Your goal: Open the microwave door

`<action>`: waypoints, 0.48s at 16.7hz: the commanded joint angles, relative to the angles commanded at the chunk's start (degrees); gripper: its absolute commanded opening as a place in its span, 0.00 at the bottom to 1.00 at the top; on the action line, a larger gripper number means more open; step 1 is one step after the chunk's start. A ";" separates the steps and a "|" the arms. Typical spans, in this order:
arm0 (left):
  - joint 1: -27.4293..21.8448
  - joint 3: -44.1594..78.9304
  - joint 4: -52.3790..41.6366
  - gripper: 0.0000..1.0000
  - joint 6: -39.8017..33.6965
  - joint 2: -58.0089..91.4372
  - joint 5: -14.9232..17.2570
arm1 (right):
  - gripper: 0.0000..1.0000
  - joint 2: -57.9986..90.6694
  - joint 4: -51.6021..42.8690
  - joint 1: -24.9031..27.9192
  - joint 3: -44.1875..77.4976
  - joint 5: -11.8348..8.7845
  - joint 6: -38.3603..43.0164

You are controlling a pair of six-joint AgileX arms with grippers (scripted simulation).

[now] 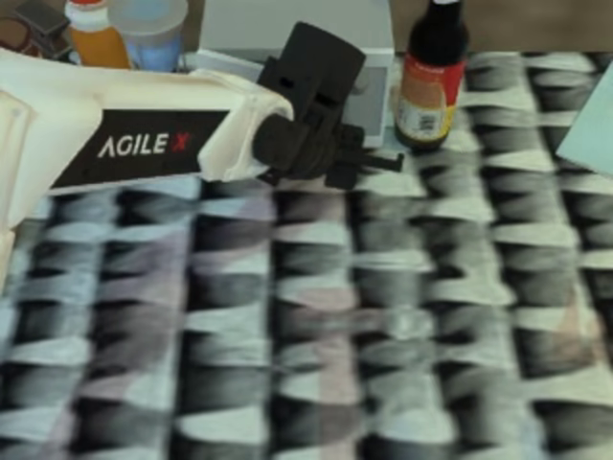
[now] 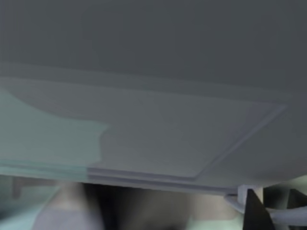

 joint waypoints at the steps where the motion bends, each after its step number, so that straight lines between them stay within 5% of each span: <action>1: 0.00 0.00 0.00 0.00 0.00 0.00 0.00 | 1.00 0.00 0.00 0.00 0.00 0.00 0.00; 8: -0.28 -0.52 0.13 0.00 0.34 -0.11 0.79 | 1.00 0.00 0.00 0.00 0.00 0.00 0.00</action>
